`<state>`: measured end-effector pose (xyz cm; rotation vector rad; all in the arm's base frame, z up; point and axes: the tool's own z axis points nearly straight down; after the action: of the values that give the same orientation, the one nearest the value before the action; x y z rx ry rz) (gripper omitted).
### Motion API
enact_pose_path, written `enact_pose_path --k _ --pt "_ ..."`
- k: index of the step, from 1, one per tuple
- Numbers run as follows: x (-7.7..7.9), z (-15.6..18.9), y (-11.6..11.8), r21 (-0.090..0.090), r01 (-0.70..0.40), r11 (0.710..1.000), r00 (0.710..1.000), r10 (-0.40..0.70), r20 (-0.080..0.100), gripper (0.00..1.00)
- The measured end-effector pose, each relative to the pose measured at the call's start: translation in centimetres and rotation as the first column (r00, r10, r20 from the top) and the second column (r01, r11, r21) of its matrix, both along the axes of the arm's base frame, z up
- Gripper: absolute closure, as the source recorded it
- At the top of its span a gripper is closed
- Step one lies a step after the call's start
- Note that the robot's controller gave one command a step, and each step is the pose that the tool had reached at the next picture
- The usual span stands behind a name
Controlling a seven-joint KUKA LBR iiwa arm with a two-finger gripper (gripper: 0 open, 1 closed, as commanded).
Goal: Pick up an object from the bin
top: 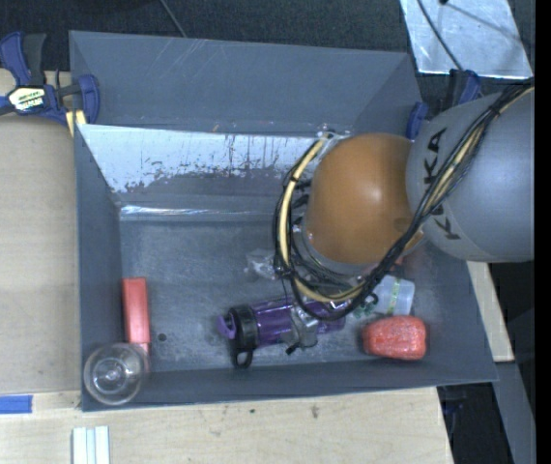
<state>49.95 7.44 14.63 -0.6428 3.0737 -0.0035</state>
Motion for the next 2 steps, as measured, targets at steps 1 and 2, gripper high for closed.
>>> enact_pose_path --k 1,2 --pt "-1.0 -2.2 0.5 0.002 -0.155 0.988 0.988 0.155 0.0 0.0" --pt "-0.1 -5.1 0.5 -0.001 -0.464 0.886 0.886 0.464 0.009 0.0"
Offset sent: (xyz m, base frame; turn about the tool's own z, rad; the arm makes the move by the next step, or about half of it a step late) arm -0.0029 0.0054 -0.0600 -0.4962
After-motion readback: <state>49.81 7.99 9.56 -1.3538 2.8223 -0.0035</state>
